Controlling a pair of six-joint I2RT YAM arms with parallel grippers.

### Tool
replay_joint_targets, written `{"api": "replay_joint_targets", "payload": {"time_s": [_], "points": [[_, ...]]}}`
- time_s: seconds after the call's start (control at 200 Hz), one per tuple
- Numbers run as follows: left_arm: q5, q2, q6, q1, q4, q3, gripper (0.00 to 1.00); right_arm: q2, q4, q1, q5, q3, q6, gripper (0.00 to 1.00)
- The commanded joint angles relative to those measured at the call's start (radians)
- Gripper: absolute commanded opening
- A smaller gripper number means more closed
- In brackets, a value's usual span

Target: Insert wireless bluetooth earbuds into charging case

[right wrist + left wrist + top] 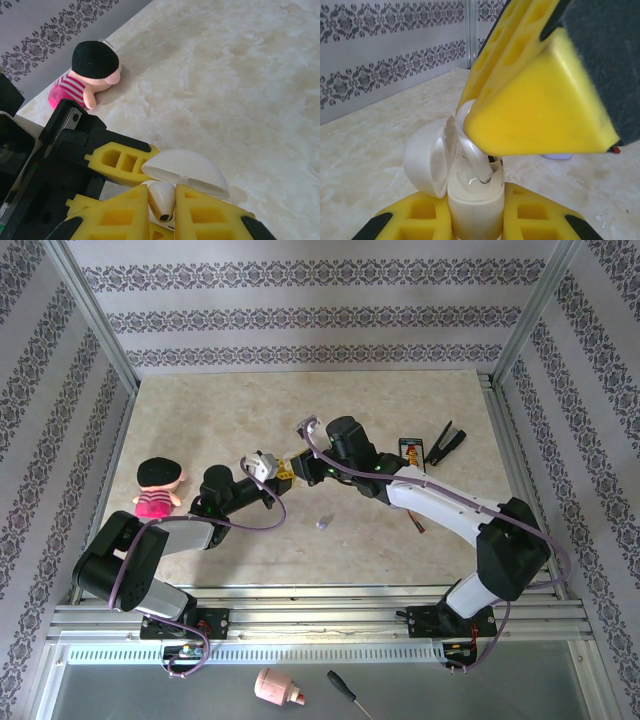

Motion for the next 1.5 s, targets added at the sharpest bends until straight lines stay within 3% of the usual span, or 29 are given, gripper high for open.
{"api": "replay_joint_targets", "payload": {"time_s": [0.0, 0.34, 1.494], "points": [[0.030, -0.004, 0.034, -0.009, 0.133, 0.008, 0.00, -0.032, 0.016, 0.000, 0.006, -0.038, -0.005, 0.15], [0.053, -0.004, 0.079, -0.009, 0.135, -0.001, 0.00, -0.095, 0.097, 0.011, 0.079, -0.078, -0.059, 0.16], [0.009, -0.015, -0.057, -0.009, 0.081, 0.058, 0.00, -0.102, 0.137, 0.024, -0.007, -0.143, -0.103, 0.16]]}}
